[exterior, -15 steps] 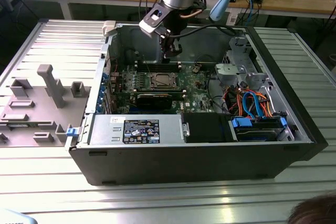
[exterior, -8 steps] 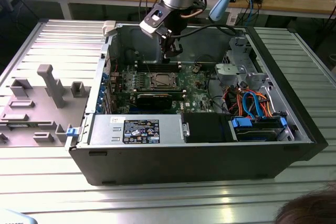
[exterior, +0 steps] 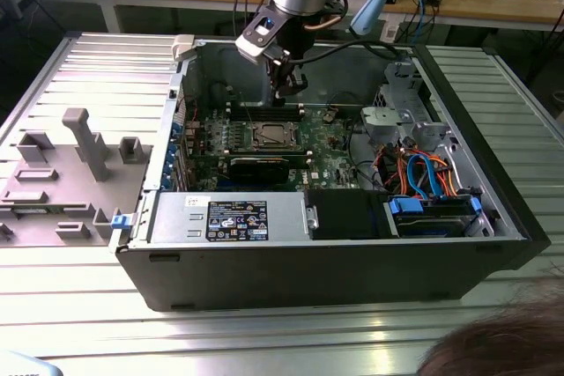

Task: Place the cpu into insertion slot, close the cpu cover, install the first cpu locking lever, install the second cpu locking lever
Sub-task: 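Install the first cpu locking lever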

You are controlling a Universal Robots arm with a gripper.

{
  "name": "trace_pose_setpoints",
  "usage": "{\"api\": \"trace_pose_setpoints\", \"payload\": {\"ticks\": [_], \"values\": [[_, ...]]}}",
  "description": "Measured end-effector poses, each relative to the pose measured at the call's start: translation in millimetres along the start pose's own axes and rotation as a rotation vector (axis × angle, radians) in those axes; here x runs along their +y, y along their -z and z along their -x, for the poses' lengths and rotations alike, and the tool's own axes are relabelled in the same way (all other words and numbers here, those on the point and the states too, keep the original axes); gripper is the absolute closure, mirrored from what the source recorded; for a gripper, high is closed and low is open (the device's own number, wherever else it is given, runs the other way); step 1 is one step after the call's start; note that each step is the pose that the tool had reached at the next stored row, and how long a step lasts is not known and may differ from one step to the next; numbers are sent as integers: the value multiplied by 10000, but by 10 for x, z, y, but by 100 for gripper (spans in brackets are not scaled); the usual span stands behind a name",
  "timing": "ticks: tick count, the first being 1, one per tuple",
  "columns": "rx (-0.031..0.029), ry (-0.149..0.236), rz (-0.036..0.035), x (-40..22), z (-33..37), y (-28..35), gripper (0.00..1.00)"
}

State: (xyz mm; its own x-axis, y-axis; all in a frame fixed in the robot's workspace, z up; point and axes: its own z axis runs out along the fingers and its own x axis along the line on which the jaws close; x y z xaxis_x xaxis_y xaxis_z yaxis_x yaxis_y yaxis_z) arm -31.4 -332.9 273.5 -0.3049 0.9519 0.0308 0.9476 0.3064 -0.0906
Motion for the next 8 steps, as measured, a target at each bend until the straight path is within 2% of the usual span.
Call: {"api": "trace_pose_setpoints", "payload": {"ticks": [8], "values": [[-22, 243, -8, 0, 0, 0, 89]]}}
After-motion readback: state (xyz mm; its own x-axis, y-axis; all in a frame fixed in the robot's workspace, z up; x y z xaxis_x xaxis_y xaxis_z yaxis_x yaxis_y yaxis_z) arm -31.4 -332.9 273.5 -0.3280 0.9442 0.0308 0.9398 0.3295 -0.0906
